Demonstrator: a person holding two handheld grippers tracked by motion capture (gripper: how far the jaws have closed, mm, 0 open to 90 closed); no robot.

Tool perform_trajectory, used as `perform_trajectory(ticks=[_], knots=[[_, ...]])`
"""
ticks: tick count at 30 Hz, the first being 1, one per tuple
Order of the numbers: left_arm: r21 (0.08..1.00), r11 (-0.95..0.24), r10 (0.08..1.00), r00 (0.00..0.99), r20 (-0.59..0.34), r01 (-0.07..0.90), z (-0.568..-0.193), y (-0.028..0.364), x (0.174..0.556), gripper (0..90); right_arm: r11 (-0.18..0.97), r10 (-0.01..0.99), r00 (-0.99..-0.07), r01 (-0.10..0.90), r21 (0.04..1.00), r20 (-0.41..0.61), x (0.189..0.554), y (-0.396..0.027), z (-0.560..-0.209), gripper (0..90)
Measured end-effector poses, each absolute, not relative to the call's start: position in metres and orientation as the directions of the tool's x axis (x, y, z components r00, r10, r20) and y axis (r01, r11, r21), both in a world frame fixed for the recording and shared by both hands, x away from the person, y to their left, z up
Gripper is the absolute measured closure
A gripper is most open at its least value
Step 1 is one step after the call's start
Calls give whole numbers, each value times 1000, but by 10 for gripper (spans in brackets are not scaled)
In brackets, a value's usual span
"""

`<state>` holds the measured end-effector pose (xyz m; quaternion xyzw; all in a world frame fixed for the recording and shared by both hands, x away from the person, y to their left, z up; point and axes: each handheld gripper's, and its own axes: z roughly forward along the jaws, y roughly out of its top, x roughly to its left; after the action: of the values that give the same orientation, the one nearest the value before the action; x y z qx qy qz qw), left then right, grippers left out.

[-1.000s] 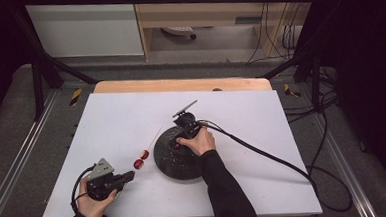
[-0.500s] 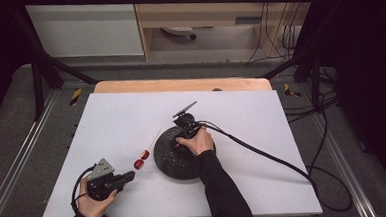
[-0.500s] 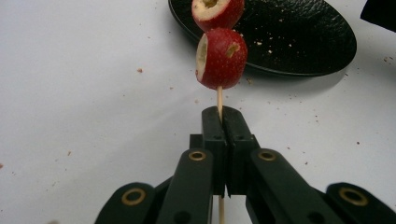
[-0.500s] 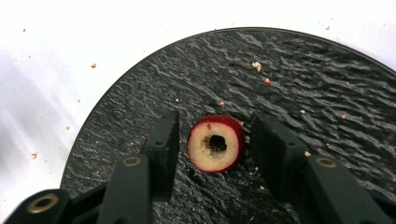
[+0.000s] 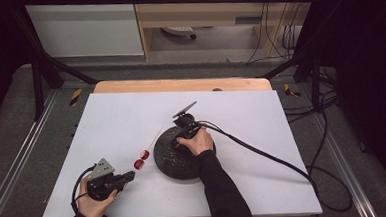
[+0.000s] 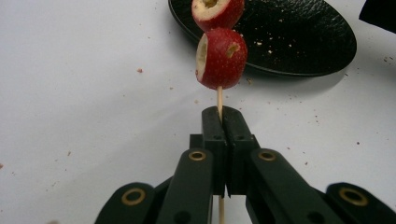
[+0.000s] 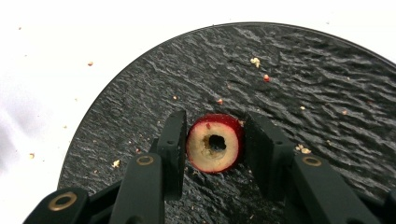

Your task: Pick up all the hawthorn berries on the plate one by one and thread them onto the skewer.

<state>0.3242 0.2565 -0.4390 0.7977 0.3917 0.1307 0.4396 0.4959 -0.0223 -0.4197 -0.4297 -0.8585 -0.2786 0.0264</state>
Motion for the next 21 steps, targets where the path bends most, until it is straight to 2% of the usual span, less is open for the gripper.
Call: perform_trajectory(ticks=[21], knots=[[806,-312,736,664,-128,502,-438,253,322,889,451,698,-648,729,515,305,477,-33,-393,617]])
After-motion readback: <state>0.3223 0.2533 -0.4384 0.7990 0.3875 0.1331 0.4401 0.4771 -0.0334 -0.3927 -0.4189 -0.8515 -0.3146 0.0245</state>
